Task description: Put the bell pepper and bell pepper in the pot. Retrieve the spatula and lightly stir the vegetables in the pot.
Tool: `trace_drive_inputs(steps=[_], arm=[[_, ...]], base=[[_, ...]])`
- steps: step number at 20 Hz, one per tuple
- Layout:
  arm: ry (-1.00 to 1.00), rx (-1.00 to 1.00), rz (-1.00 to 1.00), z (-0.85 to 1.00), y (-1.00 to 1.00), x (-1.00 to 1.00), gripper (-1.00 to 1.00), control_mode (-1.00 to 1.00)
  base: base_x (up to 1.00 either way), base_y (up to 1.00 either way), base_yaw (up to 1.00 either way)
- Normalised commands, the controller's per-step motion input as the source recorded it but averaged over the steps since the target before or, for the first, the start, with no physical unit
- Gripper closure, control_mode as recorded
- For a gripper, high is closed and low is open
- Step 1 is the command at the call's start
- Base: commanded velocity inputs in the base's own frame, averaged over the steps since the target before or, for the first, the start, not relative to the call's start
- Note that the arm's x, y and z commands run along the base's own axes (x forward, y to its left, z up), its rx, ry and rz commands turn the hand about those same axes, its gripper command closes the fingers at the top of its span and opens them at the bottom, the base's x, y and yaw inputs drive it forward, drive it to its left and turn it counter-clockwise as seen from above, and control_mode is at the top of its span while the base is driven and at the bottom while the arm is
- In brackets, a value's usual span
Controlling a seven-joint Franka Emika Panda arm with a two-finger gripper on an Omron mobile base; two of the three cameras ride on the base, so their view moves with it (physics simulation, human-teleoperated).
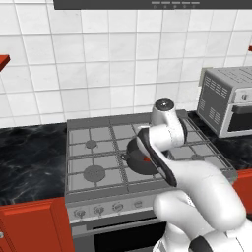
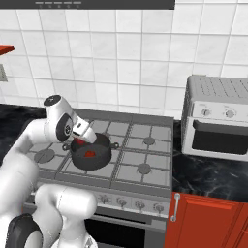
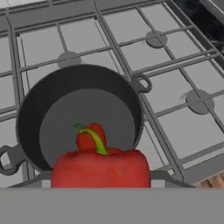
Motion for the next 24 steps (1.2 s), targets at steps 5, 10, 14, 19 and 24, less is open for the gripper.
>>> trace_drive_inputs(steps=[5, 10, 14, 19, 24], arm=[[0.07, 0.17, -0.02, -0.44, 0.09, 0.18, 1.00, -1.00], [0.00, 0.01, 0.00, -0.25, 0.07, 0.33, 1.00, -1.00], [0.00, 0.00, 0.00, -0.23, 0.13, 0.37, 1.00, -1.00], [0.00, 0.02, 0.00, -0.27, 0.07, 0.28, 1.00, -1.00], [0.00, 0.00, 0.00, -0.30, 0.00, 0.14, 1.00, -1.00]], base=[[0.00, 0.00, 0.00], [0.00, 0.00, 0.00], [0.00, 0.00, 0.00], [0.00, 0.00, 0.00], [0.00, 0.00, 0.00]])
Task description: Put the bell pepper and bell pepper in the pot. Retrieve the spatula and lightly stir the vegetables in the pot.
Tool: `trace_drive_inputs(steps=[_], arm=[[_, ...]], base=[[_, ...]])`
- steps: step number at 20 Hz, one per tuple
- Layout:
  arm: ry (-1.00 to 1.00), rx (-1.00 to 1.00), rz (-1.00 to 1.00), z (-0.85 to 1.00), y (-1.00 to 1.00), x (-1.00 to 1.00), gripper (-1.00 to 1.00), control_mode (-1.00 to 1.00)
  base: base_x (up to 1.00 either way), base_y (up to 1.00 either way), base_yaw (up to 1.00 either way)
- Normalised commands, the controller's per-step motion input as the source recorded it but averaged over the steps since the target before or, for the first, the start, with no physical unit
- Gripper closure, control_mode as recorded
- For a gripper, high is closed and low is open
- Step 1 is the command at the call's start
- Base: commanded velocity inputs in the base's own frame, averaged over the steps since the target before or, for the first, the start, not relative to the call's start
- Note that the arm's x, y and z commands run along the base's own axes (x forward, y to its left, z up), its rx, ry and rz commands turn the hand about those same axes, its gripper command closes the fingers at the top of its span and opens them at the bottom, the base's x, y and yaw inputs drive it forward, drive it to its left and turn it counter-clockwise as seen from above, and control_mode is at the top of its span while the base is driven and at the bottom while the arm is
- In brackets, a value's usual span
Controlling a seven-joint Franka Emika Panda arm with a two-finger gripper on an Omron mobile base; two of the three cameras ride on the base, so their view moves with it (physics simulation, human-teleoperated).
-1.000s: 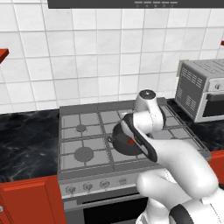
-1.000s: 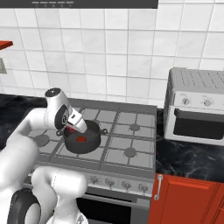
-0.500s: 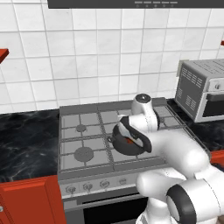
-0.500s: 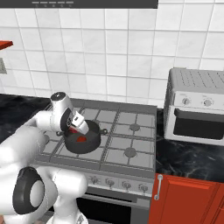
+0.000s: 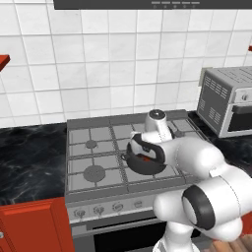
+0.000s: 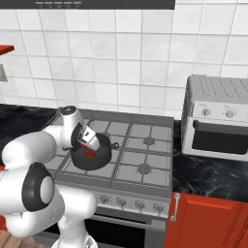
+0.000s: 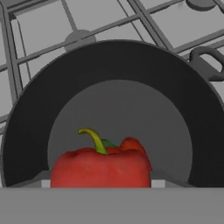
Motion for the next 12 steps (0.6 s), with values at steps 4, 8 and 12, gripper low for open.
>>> trace_drive_inputs(steps=[4, 8, 12], arm=[[0.00, 0.00, 0.03, -0.23, 0.00, 0.12, 1.00, -1.00], [-0.01, 0.00, 0.06, -0.15, 0.00, 0.08, 1.00, -1.00], [-0.01, 0.00, 0.02, -0.04, 0.00, 0.00, 1.00, -1.00]], base=[[0.00, 0.00, 0.00], [0.00, 0.00, 0.00], [0.00, 0.00, 0.00]])
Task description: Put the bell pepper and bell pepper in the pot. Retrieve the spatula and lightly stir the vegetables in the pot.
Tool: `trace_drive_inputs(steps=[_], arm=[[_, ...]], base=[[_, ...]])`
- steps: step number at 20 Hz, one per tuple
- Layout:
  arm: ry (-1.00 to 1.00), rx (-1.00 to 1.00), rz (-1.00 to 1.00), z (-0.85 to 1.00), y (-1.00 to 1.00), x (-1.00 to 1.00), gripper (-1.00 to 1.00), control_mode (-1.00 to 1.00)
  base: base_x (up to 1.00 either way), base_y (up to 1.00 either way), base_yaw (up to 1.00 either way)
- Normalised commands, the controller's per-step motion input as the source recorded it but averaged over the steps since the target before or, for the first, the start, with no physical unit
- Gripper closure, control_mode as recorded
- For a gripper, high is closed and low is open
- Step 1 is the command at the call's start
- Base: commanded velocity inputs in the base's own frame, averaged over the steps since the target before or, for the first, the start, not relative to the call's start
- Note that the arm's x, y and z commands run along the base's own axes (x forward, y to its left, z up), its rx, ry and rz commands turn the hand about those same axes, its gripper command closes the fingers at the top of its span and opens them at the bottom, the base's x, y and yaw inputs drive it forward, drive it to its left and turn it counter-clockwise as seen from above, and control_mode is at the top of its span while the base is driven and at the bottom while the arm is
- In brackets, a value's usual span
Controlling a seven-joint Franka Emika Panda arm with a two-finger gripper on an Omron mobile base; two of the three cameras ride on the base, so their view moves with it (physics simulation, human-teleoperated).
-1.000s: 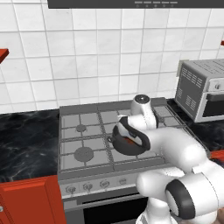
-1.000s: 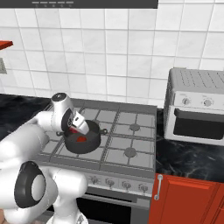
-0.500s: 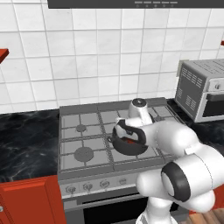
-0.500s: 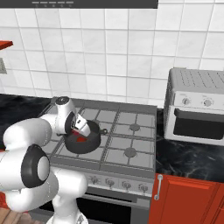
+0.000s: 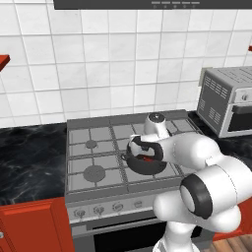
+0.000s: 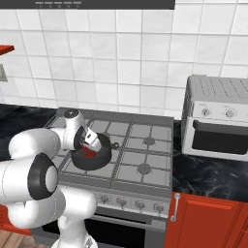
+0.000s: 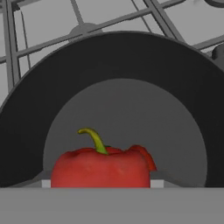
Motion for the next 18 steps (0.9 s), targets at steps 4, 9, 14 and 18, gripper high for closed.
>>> trace_drive_inputs(steps=[4, 9, 14, 18], arm=[[-0.04, 0.00, 0.00, 0.00, 0.00, 0.00, -1.00, -1.00], [-0.05, 0.00, 0.01, 0.03, -0.02, 0.00, -1.00, -1.00], [-0.08, 0.00, 0.06, 0.15, -0.03, -0.02, -1.00, -1.00], [-0.05, 0.00, 0.02, 0.34, -0.03, -0.16, -1.00, -1.00]], base=[[0.00, 0.00, 0.00], [0.00, 0.00, 0.00], [0.00, 0.00, 0.00], [0.00, 0.00, 0.00]])
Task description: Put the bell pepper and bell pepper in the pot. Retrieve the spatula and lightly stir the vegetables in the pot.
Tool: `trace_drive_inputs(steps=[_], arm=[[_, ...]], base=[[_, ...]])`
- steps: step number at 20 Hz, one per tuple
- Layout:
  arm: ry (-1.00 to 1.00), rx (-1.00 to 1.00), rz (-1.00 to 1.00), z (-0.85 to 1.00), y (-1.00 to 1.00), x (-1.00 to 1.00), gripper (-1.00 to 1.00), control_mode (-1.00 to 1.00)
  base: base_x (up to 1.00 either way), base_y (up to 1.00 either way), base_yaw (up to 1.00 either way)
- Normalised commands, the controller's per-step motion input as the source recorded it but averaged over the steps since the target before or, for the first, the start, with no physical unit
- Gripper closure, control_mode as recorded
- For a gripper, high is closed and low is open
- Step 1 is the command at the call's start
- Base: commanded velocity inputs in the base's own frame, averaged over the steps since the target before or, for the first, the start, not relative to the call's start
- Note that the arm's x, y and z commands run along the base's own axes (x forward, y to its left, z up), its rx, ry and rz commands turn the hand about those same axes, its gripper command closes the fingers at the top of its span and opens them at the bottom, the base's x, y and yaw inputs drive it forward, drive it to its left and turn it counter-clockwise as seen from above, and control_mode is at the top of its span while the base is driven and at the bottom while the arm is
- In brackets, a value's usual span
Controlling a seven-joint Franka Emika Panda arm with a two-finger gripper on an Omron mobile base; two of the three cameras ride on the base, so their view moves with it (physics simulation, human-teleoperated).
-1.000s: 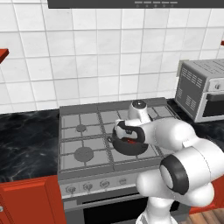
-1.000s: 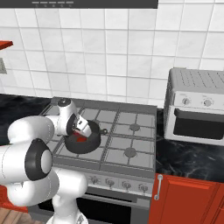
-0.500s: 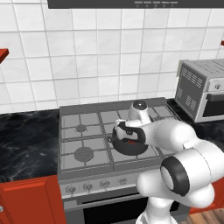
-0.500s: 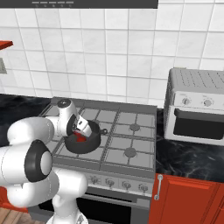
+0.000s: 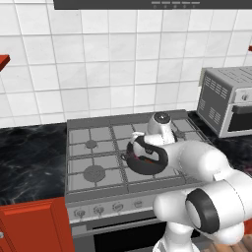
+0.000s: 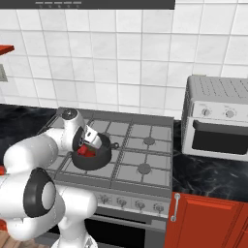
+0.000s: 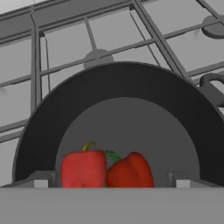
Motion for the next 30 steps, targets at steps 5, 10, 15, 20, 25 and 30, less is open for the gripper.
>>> trace_drive_inputs(steps=[5, 10, 15, 20, 25, 30], arm=[[0.00, 0.00, 0.00, 0.32, -0.07, -0.61, -1.00, -1.00], [0.00, 0.00, 0.00, 0.23, -0.04, -0.85, -1.00, -1.00], [0.00, 0.00, 0.00, 0.21, 0.00, -0.75, -1.00, -1.00], [0.01, 0.00, 0.00, 0.29, -0.09, -0.72, -1.00, -1.00], [0.08, 0.00, 0.00, 0.15, -0.12, -0.53, -1.00, -1.00], [0.00, 0.00, -0.01, 0.00, -0.01, -0.01, -1.00, -1.00]], base=[[0.00, 0.00, 0.00], [0.00, 0.00, 0.00], [0.00, 0.00, 0.00], [0.00, 0.00, 0.00], [0.00, 0.00, 0.00], [0.00, 0.00, 0.00]])
